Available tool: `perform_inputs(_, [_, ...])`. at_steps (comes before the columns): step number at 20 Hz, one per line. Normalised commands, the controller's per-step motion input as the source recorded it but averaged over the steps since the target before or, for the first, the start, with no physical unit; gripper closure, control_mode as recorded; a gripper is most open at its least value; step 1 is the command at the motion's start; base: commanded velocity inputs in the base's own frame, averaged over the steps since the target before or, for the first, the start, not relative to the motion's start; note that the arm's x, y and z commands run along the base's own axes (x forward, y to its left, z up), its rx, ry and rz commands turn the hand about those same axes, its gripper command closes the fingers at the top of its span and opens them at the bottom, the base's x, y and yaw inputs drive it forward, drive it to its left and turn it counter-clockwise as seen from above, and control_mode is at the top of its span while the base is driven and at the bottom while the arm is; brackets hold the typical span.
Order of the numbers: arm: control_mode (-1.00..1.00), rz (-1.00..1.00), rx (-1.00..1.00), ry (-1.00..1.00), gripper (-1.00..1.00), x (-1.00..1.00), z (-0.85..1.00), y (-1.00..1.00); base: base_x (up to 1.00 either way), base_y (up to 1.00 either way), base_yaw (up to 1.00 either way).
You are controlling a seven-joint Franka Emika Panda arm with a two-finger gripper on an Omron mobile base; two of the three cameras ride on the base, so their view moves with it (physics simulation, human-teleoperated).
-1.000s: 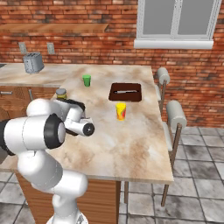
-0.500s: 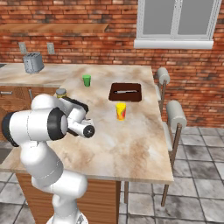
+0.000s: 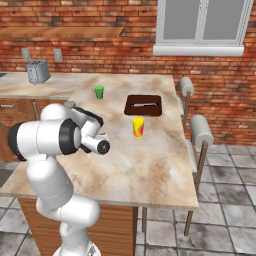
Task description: Place the drinks on the dining counter in a tight cluster.
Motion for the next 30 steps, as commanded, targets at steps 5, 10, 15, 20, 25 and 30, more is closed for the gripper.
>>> perform_inputs(5, [-1.0,0.0,0.0,0.0,1.0,0.08,-0.08,-0.03,0.0,0.0,0.0])
perform_inputs(10, [-1.0,-0.04,0.0,0.0,1.0,0.0,-0.18,-0.08,0.0,0.0,0.0])
perform_inputs(15, [-1.0,-0.04,0.0,0.0,1.0,0.0,-0.28,0.0,0.0,0.0,0.0])
perform_inputs(20, [-1.0,-0.04,0.0,0.0,1.0,0.0,-0.35,0.0,0.0,0.0,0.0])
perform_inputs(25, [-1.0,-0.01,0.0,-0.05,1.0,0.0,-0.13,0.0,0.0,0.0,0.0])
perform_inputs(30, [-1.0,0.0,0.0,-0.01,1.0,-0.04,0.0,0.0,0.0,0.0,0.0])
